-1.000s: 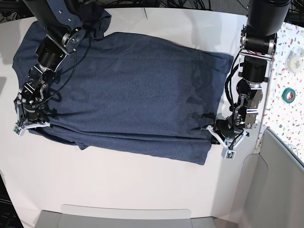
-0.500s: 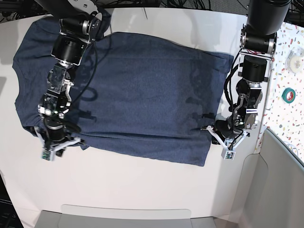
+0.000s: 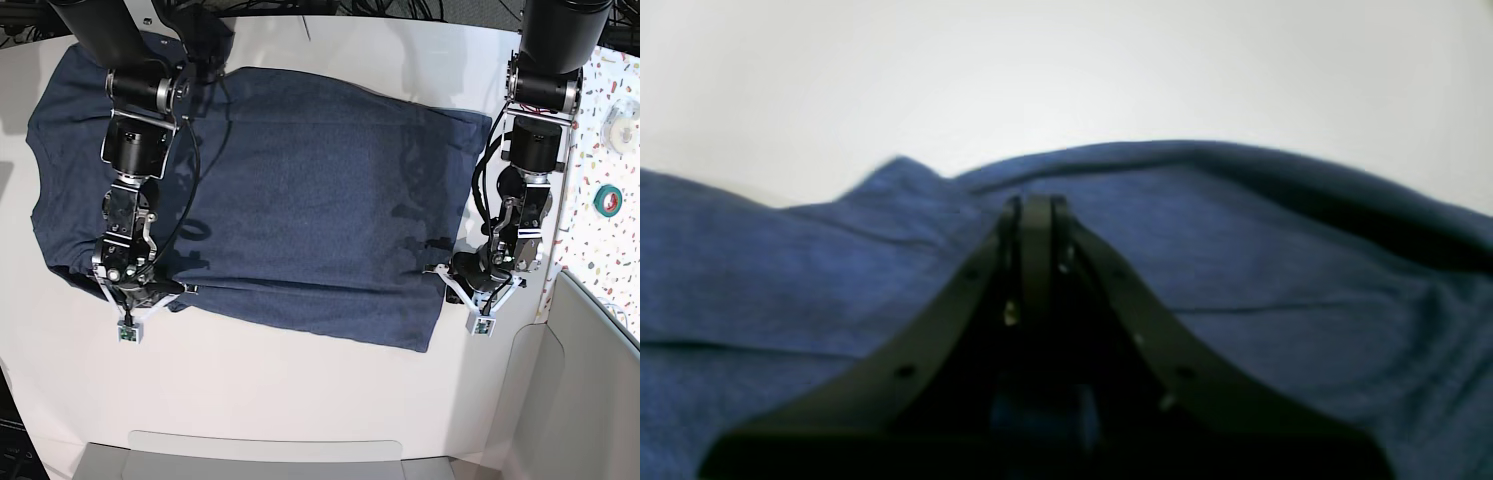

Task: Layout the t-shirt on the table in an organized manner, then fold the t-shirt properly
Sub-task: 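Hold the shirt edges with both grippers and stretch them apart, then hold the shirt side with the right gripper while the left gripper holds the hem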

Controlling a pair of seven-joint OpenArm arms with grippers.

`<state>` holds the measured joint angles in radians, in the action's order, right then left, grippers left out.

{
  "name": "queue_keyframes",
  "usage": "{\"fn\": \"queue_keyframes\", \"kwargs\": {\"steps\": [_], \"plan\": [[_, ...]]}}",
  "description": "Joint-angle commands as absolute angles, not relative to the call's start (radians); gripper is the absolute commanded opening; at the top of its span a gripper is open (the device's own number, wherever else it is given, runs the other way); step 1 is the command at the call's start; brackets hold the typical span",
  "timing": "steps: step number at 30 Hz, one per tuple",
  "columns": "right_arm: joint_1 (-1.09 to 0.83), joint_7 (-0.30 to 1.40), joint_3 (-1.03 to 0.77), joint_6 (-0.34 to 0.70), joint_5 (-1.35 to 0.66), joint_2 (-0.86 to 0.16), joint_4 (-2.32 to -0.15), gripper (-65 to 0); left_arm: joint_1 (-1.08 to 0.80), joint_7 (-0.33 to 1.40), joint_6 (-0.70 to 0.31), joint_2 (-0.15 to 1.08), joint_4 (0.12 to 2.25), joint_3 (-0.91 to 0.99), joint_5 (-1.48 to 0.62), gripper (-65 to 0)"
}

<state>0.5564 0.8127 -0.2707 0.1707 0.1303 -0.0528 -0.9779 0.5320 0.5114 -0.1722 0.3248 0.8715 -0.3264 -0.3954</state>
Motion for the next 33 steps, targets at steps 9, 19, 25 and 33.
{"fn": "queue_keyframes", "kwargs": {"steps": [9,19,25,33], "plan": [[0.570,0.829,-0.269,0.168,0.125,-0.097,-1.020,-65.0,0.547,0.486,-0.171,0.334,0.889,-0.321,-0.400,-59.0],[0.673,0.610,-0.269,0.162,0.125,-0.150,-0.705,-65.0,0.533,0.483,-0.171,0.335,0.889,-0.321,-0.400,-59.0],[0.746,0.559,-0.275,0.156,0.119,-0.188,-0.627,-65.0,0.515,0.483,-0.171,0.337,0.889,-0.321,-0.400,-59.0],[0.811,0.509,-0.275,0.054,0.119,-0.231,-0.619,-65.0,0.493,0.481,-0.171,0.357,0.889,-0.321,-0.400,-59.0]]}}
